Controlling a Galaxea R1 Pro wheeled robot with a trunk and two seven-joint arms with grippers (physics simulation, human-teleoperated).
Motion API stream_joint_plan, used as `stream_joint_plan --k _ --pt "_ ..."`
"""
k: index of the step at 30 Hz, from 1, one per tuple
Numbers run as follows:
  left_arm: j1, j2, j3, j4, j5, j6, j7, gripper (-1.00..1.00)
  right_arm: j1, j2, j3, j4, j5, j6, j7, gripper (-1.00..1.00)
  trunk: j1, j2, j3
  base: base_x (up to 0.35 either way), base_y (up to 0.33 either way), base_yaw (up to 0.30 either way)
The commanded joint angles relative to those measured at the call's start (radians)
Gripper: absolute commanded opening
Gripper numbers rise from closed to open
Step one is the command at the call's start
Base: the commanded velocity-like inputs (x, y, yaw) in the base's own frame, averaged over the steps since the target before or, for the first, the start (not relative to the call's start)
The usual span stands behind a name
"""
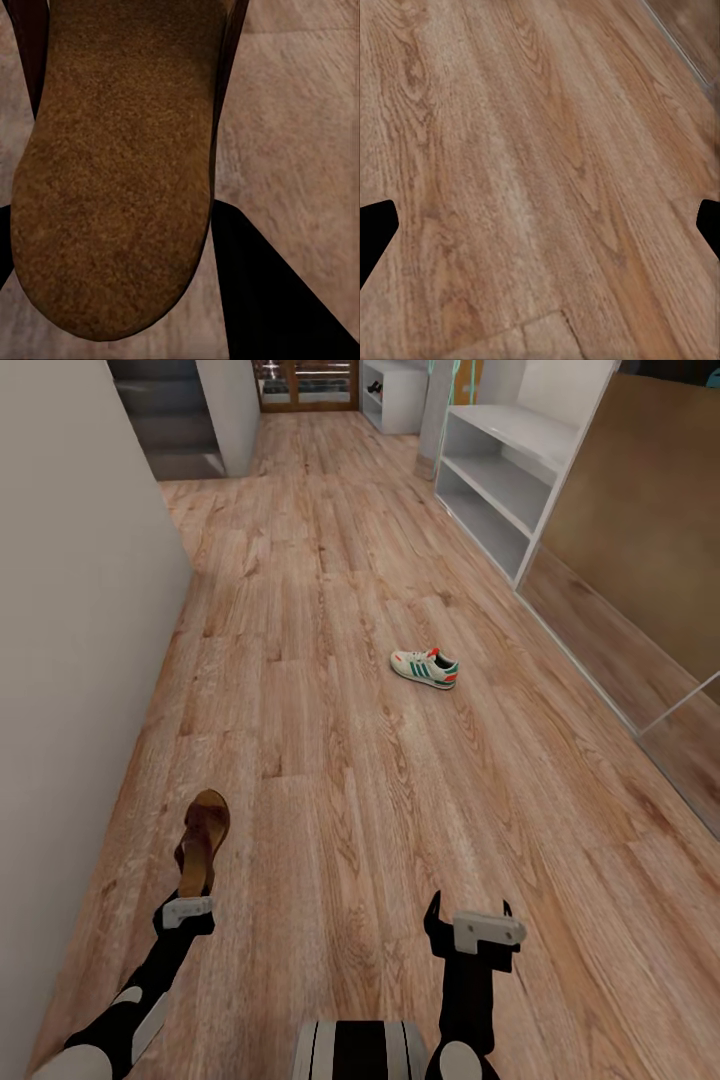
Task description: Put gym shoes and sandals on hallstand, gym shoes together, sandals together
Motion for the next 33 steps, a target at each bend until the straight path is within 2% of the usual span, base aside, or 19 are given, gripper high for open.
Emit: stream_joint_plan --k 1,2,3,5,6,9,10,14,19,22,25,26,29,30,33 --pt "0.001 -0.012 -0.003 0.001 0.002 -0.001 -0.001 -1.00 -0.001 -0.001 0.004 -0.001 -0.004 0.011 -0.013 1.00 0.000 0.000 -0.001 0.000 0.000 0.000" --pt "0.003 -0.026 -0.013 0.001 -0.003 0.001 0.005 -1.00 -0.001 0.000 0.006 -0.001 -0.004 0.011 -0.020 1.00 0.000 0.000 -0.001 0.000 0.000 0.000" --pt "0.003 -0.026 -0.013 0.001 -0.003 0.001 0.005 -1.00 -0.001 0.000 0.006 -0.001 -0.004 0.011 -0.020 1.00 0.000 0.000 -0.001 0.000 0.000 0.000" --pt "0.005 -0.059 -0.040 0.001 -0.019 0.007 0.017 -1.00 -0.001 0.000 0.010 -0.001 -0.002 0.013 -0.030 1.00 0.000 0.000 -0.001 0.000 0.000 0.000" --pt "0.005 -0.059 -0.040 0.001 -0.019 0.007 0.017 -1.00 -0.001 0.000 0.010 -0.001 -0.002 0.013 -0.030 1.00 0.000 0.000 -0.001 0.000 0.000 0.000" --pt "0.006 -0.100 -0.080 0.000 -0.051 0.023 0.032 -1.00 -0.001 0.000 0.015 -0.001 0.002 0.015 -0.039 1.00 0.000 0.000 -0.001 0.000 0.000 0.000" --pt "0.006 -0.100 -0.080 0.000 -0.051 0.023 0.032 -1.00 -0.001 0.000 0.015 -0.001 0.002 0.015 -0.039 1.00 0.000 0.000 -0.001 0.000 0.000 0.000" --pt "0.018 -0.124 -0.116 -0.004 -0.088 0.030 0.034 -1.00 -0.001 -0.001 0.018 -0.001 0.005 0.016 -0.044 1.00 0.000 0.000 -0.001 0.000 0.000 0.000" --pt "0.055 -0.129 -0.128 -0.037 -0.101 0.023 0.008 -1.00 -0.001 -0.002 0.019 0.000 0.005 0.017 -0.044 1.00 0.000 0.000 0.000 0.000 0.000 0.000" --pt "0.126 -0.124 -0.125 -0.146 -0.102 0.019 -0.045 -1.00 -0.001 -0.001 0.021 0.000 0.006 0.017 -0.044 1.00 0.000 0.000 0.002 0.000 0.000 0.000" --pt "0.215 -0.105 -0.103 -0.303 -0.080 0.041 -0.092 -1.00 -0.001 0.001 0.022 0.000 0.006 0.017 -0.044 1.00 0.000 0.000 0.005 0.000 0.000 0.000" --pt "0.215 -0.105 -0.103 -0.303 -0.080 0.041 -0.092 -1.00 -0.001 0.001 0.022 0.000 0.006 0.017 -0.044 1.00 0.000 0.000 0.006 0.000 0.000 0.000" --pt "0.283 -0.084 -0.080 -0.440 -0.051 0.121 -0.121 -1.00 -0.001 0.001 0.022 0.000 0.006 0.017 -0.044 1.00 0.000 0.000 0.010 0.000 0.000 0.000" --pt "0.283 -0.084 -0.080 -0.440 -0.051 0.121 -0.121 -1.00 -0.001 0.001 0.022 0.000 0.006 0.017 -0.044 1.00 0.000 0.000 0.011 0.000 0.000 0.000" --pt "0.319 -0.060 -0.065 -0.526 -0.031 0.216 -0.150 -1.00 -0.001 0.002 0.022 0.000 0.006 0.017 -0.044 1.00 0.000 0.000 0.016 0.000 0.000 0.000"
